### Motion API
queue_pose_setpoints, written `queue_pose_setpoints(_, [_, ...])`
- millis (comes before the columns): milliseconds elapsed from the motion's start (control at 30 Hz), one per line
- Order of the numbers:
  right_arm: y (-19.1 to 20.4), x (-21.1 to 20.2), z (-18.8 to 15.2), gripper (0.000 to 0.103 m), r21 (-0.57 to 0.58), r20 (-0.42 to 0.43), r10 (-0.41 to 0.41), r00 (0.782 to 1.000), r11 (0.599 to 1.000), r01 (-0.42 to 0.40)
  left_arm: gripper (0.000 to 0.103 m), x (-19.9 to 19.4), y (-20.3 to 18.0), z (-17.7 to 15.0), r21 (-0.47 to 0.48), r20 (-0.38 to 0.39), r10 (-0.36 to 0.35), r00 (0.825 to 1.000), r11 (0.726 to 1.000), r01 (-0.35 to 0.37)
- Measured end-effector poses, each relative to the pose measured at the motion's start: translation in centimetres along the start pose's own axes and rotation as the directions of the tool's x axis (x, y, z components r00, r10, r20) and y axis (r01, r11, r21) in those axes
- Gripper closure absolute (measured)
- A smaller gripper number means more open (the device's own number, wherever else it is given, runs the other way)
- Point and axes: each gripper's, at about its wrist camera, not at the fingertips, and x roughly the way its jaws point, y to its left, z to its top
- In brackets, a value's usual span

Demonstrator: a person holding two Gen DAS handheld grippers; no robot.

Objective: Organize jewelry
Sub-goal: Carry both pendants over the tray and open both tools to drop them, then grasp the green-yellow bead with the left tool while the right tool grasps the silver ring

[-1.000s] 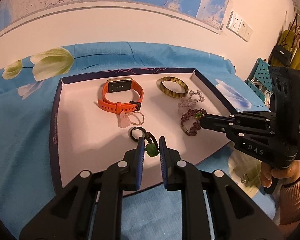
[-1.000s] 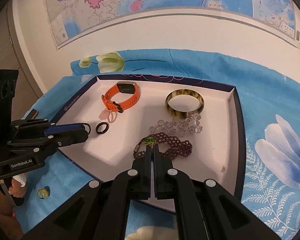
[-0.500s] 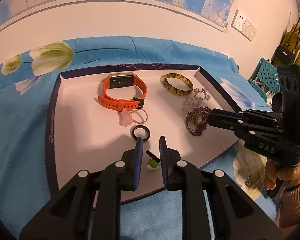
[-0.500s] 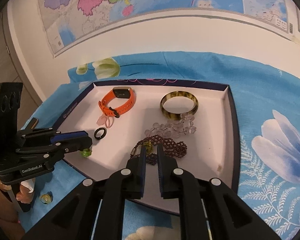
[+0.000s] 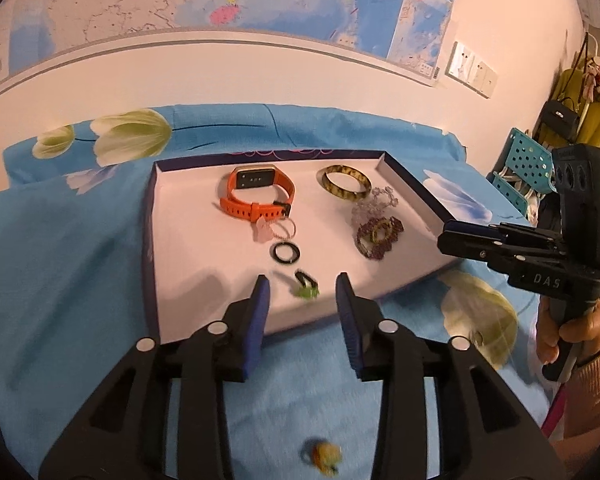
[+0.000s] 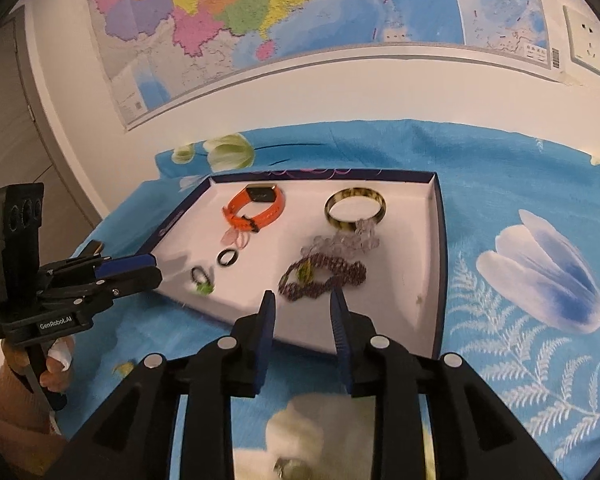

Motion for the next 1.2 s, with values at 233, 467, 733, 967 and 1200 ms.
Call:
queue_pose_setpoints(233, [0.3,-2.1,-3.0,0.070,-0.022,-0.027,-0.002,1.000,1.000,0.001,0.064,-2.0,-0.3,-3.4,0.029,-0.024,0.017,1.000,0.999,-0.016])
queue_pose_setpoints(467, [0.4,-3.2,-6.3,0.062,-0.018,-0.072,-0.014,0.997,1.000,0.013,0.060,-3.4,-1.0,-6.7,0.059,-0.073,0.015,0.997,0.998,-0.011])
queue_pose_setpoints(733, [0.6,-3.4,-8.1,0.062,-0.018,-0.089,-0.022,0.996,1.000,0.021,0.061,-3.4,-2.1,-8.5,0.073,-0.110,0.015,0.994,0.997,-0.007])
queue_pose_setpoints(967, [1.2,-3.2,-8.5,0.062,-0.033,-0.092,-0.030,0.995,0.999,0.027,0.066,-2.9,-2.4,-8.4,0.073,-0.130,0.020,0.991,0.997,-0.010])
queue_pose_setpoints(1200, [2.1,-2.8,-8.6,0.064,-0.079,-0.095,-0.082,0.992,0.994,0.074,0.071,-2.6,-2.7,-8.3,0.075,-0.132,0.034,0.991,0.997,-0.024])
